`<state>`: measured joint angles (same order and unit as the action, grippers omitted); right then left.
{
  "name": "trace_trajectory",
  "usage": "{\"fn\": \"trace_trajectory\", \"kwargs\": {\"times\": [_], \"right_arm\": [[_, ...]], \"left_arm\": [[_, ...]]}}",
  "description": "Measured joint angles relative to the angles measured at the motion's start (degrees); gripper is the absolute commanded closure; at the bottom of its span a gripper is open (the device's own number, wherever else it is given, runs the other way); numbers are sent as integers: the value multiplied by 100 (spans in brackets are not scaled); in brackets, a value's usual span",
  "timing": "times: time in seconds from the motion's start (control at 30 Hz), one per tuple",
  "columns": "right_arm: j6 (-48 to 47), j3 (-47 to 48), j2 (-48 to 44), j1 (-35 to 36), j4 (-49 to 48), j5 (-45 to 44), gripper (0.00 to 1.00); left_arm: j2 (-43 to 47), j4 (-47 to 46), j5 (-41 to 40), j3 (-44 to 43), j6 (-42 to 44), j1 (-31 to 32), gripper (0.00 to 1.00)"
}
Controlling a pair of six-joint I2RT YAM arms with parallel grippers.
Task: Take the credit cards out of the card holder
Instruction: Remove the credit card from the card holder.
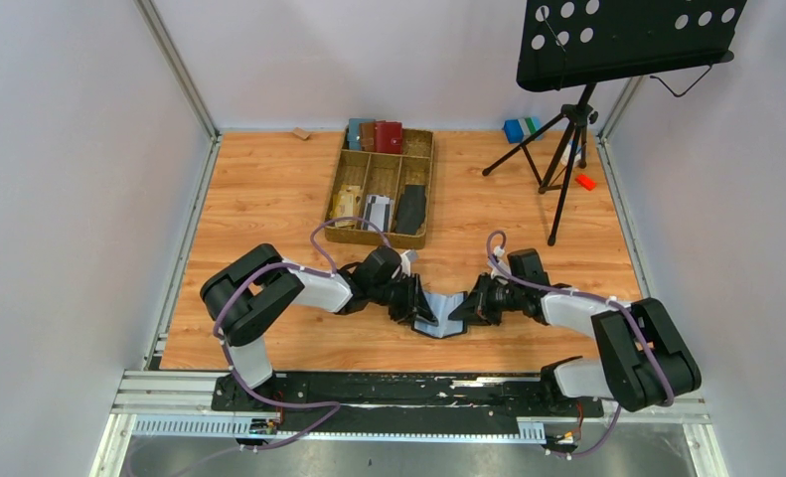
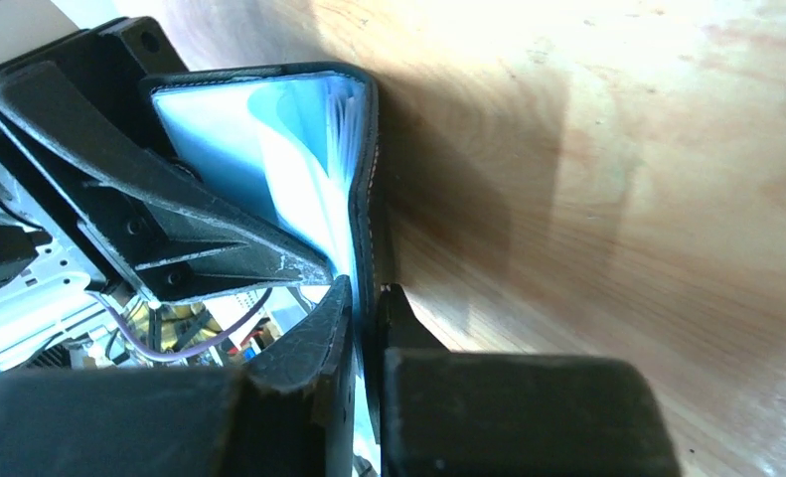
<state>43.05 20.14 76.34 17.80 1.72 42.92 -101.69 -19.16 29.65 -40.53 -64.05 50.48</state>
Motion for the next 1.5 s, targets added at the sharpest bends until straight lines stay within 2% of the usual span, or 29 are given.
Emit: {"fn": "trace_trajectory", "kwargs": {"times": [0.1,0.2,0.33,0.43,0.6,0.77,0.93,1.1,1.23,1.37,1.5], "right_arm": [[22,35,-35,-4,-4,63,100],[-107,289,-317,-4,612,-81,100],[-535,1110,-772,4,1814,-490,100],[-758,1532,-1032,2,2288,-678,100],[-905,1604,-1215,4,2839,-916,100],[-964,1604,-1215,2,3254,-1143,100],[-905,1604,-1298,2,3126,-896,100],[-511,1532,-1550,2,2402,-199,100],[-199,1508,-1733,2,1882,236,100],[101,1504,-1939,2,1539,433,100],[463,1453,-2107,2,1064,562,100]], "left_arm": [[2,-37,9,11,-24,-55,57],[212,192,-74,48,59,-160,54],[883,1305,-540,-160,592,-295,52],[1290,1864,-872,-369,922,-341,52],[1790,2503,-1252,-376,1071,-391,51],[2586,3521,-1993,-378,1198,-437,48],[3150,3550,-1899,-378,1252,-455,42],[3182,2964,-1412,-208,1012,-450,30],[3460,2841,-1346,61,817,-450,26],[4041,2868,-1373,168,649,-450,20],[4990,2651,-1482,540,337,-450,15]]}}
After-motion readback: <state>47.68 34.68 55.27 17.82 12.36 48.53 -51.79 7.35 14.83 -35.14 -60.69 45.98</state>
